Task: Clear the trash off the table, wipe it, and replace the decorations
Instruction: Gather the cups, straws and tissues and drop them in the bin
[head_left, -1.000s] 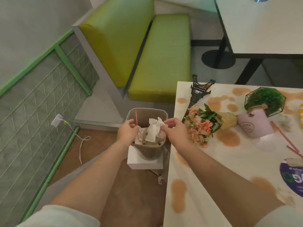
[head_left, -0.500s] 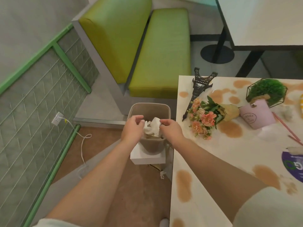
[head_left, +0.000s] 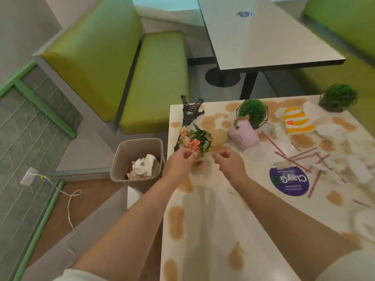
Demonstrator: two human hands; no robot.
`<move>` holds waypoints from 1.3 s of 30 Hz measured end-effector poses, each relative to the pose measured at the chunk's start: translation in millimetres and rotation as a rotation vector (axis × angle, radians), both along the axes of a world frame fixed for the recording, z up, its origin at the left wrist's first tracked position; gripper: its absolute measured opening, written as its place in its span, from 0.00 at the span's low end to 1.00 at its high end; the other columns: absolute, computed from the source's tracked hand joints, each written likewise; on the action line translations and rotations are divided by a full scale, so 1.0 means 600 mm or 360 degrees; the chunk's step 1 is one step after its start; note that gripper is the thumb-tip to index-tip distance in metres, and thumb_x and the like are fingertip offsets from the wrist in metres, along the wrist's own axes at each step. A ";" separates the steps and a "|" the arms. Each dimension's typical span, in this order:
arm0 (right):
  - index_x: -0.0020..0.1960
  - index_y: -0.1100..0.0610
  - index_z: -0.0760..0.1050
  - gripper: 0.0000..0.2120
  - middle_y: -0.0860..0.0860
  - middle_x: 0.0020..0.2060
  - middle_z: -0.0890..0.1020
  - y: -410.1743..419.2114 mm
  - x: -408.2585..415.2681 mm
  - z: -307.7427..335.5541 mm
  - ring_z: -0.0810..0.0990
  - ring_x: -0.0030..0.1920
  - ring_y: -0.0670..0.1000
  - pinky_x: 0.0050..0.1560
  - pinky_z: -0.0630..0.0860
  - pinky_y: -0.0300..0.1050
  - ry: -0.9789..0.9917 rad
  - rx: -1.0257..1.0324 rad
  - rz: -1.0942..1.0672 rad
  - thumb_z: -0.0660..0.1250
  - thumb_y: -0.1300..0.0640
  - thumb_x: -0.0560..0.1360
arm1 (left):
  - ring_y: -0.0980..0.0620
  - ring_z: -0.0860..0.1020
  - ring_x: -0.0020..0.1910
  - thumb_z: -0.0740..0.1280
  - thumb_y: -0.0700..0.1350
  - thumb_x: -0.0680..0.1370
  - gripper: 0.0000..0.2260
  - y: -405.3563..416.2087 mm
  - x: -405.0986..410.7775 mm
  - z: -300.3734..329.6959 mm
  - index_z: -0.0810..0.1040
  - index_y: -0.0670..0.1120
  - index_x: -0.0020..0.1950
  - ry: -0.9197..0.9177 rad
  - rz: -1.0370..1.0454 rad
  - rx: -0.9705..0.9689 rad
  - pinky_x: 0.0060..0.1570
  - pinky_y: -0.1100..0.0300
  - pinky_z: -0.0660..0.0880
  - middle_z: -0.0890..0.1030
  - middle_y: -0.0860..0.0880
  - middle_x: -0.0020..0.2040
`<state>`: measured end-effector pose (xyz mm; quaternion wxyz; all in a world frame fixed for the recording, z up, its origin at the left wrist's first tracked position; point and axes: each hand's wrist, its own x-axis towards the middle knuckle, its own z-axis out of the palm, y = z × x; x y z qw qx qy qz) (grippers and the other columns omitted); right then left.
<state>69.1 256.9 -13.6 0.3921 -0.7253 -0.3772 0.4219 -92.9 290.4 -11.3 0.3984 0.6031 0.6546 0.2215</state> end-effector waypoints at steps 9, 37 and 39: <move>0.48 0.57 0.80 0.12 0.50 0.42 0.82 -0.050 0.224 -0.032 0.78 0.42 0.52 0.36 0.69 0.44 -0.0309 -0.0185 -0.0144 0.65 0.49 0.79 | 0.51 0.80 0.47 0.65 0.57 0.78 0.08 -0.027 0.179 -0.033 0.78 0.55 0.50 0.0045 -0.0172 -0.0096 0.49 0.52 0.77 0.82 0.54 0.46; 0.43 0.50 0.82 0.09 0.46 0.38 0.83 -0.009 0.490 -0.090 0.80 0.42 0.49 0.53 0.75 0.45 -0.1300 -0.0279 0.0467 0.67 0.47 0.73 | 0.53 0.80 0.47 0.62 0.57 0.80 0.15 -0.008 0.483 -0.107 0.81 0.49 0.55 0.0075 -0.0108 -0.0357 0.49 0.55 0.77 0.83 0.53 0.49; 0.45 0.48 0.81 0.06 0.44 0.39 0.83 -0.006 0.480 -0.082 0.80 0.41 0.46 0.44 0.77 0.42 -0.0867 -0.0235 0.0405 0.69 0.47 0.72 | 0.53 0.80 0.44 0.63 0.59 0.79 0.17 0.002 0.496 -0.107 0.81 0.48 0.55 -0.0093 -0.0051 -0.0362 0.50 0.55 0.77 0.83 0.53 0.46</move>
